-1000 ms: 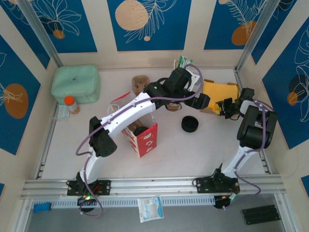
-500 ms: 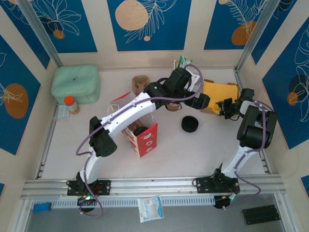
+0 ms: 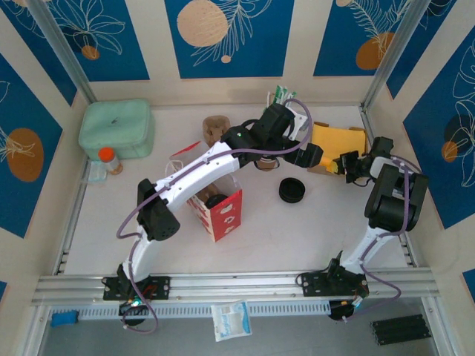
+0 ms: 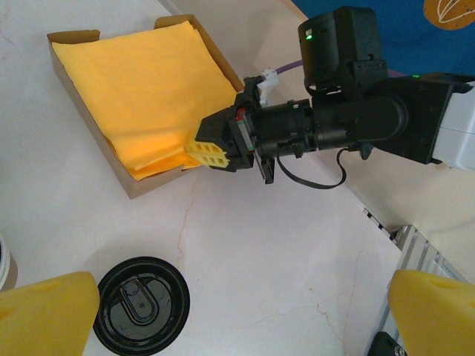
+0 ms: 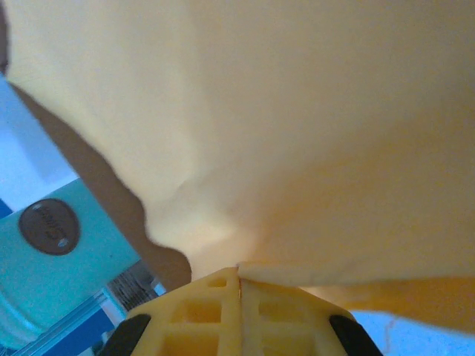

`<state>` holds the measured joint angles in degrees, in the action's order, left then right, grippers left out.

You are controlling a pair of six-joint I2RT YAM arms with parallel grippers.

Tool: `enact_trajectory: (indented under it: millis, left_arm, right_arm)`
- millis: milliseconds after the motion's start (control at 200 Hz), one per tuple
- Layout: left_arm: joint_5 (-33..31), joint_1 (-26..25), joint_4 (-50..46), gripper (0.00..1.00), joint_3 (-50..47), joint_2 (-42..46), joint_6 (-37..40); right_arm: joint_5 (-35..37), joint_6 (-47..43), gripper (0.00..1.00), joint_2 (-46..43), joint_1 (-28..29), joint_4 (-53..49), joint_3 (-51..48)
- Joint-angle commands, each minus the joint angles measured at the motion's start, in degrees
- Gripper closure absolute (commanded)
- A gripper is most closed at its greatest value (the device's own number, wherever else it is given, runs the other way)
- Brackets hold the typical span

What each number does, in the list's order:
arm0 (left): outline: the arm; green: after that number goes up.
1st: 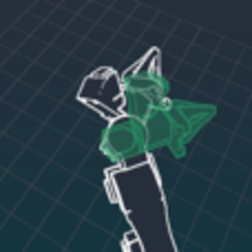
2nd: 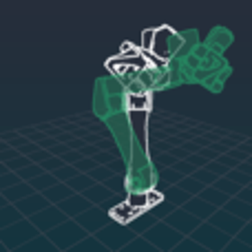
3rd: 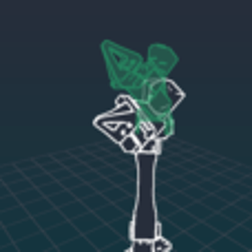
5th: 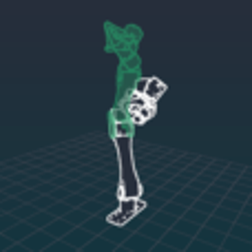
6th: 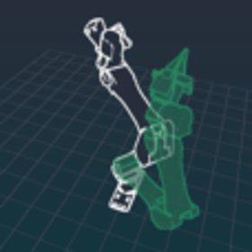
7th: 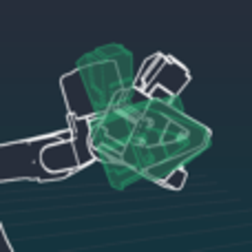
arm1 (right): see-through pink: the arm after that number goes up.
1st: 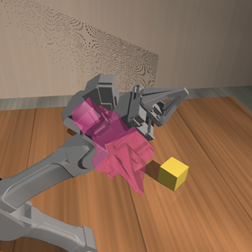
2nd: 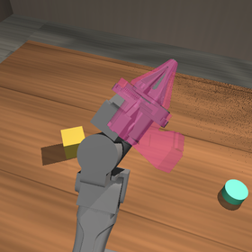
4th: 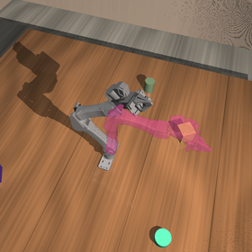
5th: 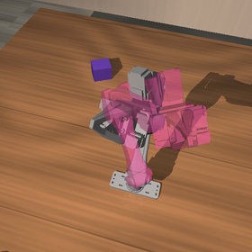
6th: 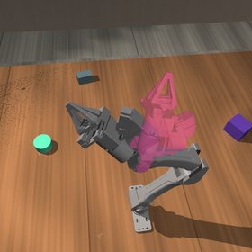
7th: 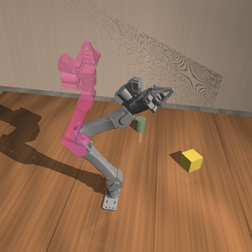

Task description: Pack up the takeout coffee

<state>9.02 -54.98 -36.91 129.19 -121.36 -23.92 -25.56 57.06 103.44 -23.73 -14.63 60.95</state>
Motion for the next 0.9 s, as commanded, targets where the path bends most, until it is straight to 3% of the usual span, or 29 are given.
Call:
enact_trajectory:
  millis: [0,210,790,825,895]
  left_arm:
    - [1.2,0.2,0.4,0.00,2.2,0.2,-0.1]
    - [1.2,0.1,0.1,0.01,2.0,0.6,-0.2]
    - [1.3,-0.3,1.0,0.01,0.2,1.9,-0.6]
    - [1.3,-0.3,1.0,0.01,0.2,1.9,-0.6]
    - [1.3,-0.3,1.1,0.01,0.2,1.9,-0.5]
  right_arm:
    - [-2.0,0.1,1.00,-3.6,-0.4,-1.9,0.9]
    - [-1.9,-0.7,1.00,-6.3,-0.4,-3.4,0.7]
    - [-1.3,-0.2,1.00,-12.5,-0.9,-0.4,-11.6]
    - [-1.2,-0.1,0.97,-12.5,-1.0,-0.2,-12.0]
    - [-0.8,0.0,0.80,-12.5,-1.1,-0.1,-12.5]
